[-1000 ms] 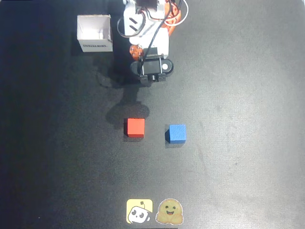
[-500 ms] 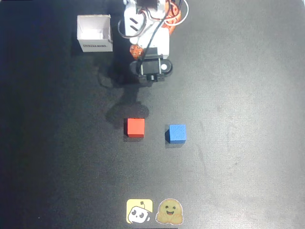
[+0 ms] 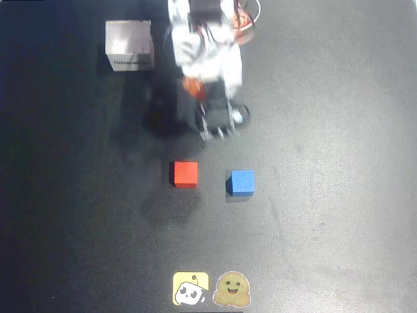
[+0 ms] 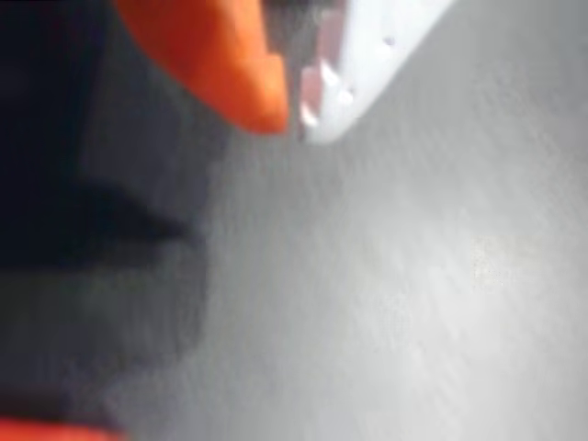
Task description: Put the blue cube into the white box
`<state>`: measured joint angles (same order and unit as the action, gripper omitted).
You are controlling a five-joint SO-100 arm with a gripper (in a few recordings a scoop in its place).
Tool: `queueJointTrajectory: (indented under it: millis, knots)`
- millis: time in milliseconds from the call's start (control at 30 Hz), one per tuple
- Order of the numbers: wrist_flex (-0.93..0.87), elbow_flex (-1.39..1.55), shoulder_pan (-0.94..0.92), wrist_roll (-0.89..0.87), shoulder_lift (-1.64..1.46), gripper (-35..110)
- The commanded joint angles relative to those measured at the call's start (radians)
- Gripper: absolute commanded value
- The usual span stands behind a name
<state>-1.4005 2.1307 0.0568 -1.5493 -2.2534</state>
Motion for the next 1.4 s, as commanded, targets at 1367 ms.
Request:
queueJointTrajectory:
  millis: [1367]
  knots:
    - [0.318,-0.494,0.193,-0.199,0.874,26]
